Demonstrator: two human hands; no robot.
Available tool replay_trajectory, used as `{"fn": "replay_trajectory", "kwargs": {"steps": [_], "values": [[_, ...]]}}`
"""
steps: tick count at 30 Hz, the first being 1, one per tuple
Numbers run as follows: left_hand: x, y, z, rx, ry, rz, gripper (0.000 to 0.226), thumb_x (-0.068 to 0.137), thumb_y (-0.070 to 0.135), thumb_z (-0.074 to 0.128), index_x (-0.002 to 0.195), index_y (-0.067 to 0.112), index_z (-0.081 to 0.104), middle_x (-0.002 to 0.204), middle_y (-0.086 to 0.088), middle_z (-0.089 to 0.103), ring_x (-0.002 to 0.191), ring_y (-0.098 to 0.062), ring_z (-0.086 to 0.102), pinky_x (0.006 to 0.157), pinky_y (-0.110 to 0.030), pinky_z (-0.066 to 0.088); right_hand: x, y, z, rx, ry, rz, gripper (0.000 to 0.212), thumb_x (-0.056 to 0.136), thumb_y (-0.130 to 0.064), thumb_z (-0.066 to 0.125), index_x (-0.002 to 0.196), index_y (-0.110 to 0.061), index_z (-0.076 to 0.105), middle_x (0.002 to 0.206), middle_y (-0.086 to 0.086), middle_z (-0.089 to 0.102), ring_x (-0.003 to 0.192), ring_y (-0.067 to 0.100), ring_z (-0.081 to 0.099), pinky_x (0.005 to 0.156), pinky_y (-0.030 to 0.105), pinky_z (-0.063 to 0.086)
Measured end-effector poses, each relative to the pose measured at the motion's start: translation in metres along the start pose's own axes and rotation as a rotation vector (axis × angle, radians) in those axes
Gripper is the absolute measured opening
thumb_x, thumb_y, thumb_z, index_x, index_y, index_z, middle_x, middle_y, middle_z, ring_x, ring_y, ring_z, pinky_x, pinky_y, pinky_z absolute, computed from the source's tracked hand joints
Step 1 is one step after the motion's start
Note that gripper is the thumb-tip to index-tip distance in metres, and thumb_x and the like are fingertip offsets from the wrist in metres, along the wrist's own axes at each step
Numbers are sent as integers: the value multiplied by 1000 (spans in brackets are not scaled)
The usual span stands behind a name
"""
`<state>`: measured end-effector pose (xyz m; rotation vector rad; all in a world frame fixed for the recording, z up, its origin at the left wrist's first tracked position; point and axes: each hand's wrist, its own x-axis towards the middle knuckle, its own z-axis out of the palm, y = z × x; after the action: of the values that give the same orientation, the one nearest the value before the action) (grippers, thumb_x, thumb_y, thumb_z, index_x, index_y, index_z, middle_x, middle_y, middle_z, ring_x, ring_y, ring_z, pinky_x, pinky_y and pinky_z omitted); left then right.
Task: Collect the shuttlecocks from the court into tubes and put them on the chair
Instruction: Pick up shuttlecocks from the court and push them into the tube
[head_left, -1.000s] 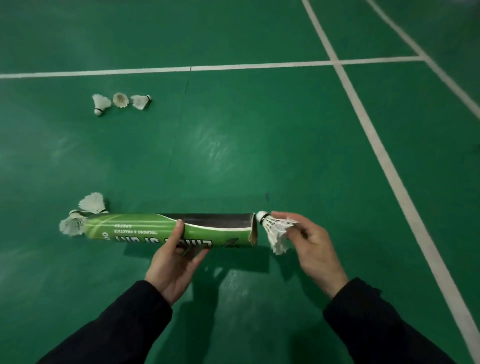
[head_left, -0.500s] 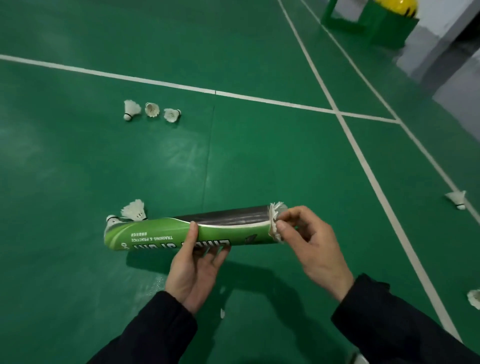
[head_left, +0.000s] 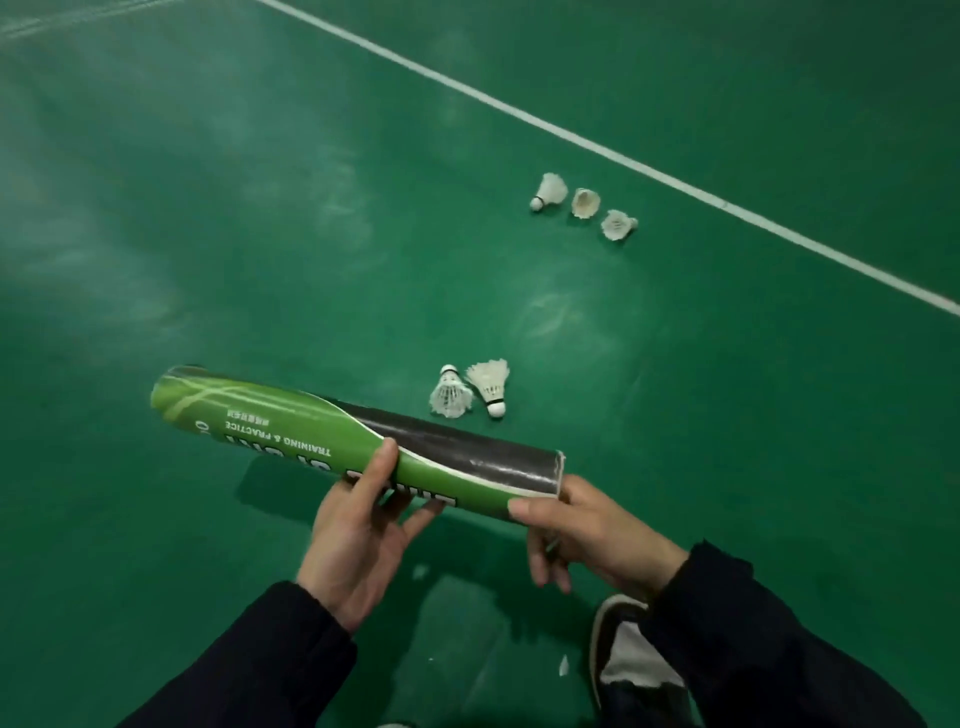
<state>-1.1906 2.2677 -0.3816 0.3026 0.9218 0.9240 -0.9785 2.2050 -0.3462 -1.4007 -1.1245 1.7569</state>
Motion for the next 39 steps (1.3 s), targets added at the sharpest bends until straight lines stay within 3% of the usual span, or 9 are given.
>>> {"fn": "replay_trajectory", "kwargs": {"steps": [3, 6, 11, 14, 17, 23, 30, 36, 39], "values": [[1, 13, -28, -58, 141, 87, 32, 90, 30, 69, 115, 9, 67, 111, -12, 74, 100, -21, 74, 81, -43, 63, 48, 12, -12, 90, 205, -43, 44, 97, -47, 60, 114, -8, 67, 109, 12, 73, 50, 20, 57, 46, 26, 44], [-4, 20, -47, -67, 233, 136, 29, 88, 31, 71, 107, 10, 68, 106, -12, 74, 97, -20, 75, 80, -43, 63, 114, 18, -45, -265, 493, -96, 16, 101, -25, 58, 113, -19, 68, 118, 3, 72, 56, 11, 56, 57, 29, 49], [-14, 16, -45, -68, 317, 171, 35, 86, 30, 70, 113, 7, 66, 100, -12, 76, 94, -22, 74, 77, -44, 65, 207, 21, -89, -1199, 424, -93, 62, 91, -55, 54, 148, -33, 44, 149, -1, 49, 129, 18, 51, 110, 44, 40], [-13, 16, -44, -84, 363, 195, 35, 87, 27, 69, 115, 5, 66, 99, -13, 74, 100, -26, 69, 72, -43, 65, 226, 27, -101, -1458, 395, -48, 67, 91, -41, 57, 153, -31, 35, 154, 4, 44, 138, 25, 43, 116, 47, 34], [-5, 18, -49, -86, 380, 205, 33, 88, 29, 70, 114, 8, 67, 100, -12, 75, 92, -21, 73, 72, -41, 65, 223, 35, -114, -1257, 451, 51, 47, 90, -23, 58, 137, -22, 55, 129, 5, 66, 114, 26, 61, 100, 44, 50], [18, 16, -51, -173, 396, 141, 37, 91, 35, 69, 115, 7, 66, 119, -17, 71, 117, -29, 67, 79, -42, 65, 133, 18, -78, -129, 407, -201, 10, 88, -16, 77, 96, -21, 74, 96, 0, 77, 88, 16, 70, 89, 34, 57], [27, 4, -41, -159, 348, 109, 42, 89, 37, 69, 121, 9, 67, 122, -15, 74, 110, -26, 71, 75, -39, 64, 91, 29, 0, -254, -98, -231, 51, 88, 3, 55, 134, -16, 62, 134, -10, 67, 127, 8, 59, 112, 29, 44], [23, 3, -46, -212, 322, 147, 42, 91, 37, 67, 125, 12, 67, 115, -11, 75, 101, -22, 75, 78, -39, 64, 106, 7, 1, -683, -59, -296, 39, 88, -49, 57, 119, -31, 71, 128, -15, 59, 120, -1, 53, 106, 26, 44], [24, 10, -56, -286, 337, 169, 39, 90, 37, 69, 120, 11, 68, 114, -11, 76, 99, -22, 76, 78, -40, 64, 109, 4, -3, -624, 218, -458, 39, 83, -50, 65, 116, -31, 72, 113, -26, 64, 104, 0, 58, 90, 25, 49]]}}
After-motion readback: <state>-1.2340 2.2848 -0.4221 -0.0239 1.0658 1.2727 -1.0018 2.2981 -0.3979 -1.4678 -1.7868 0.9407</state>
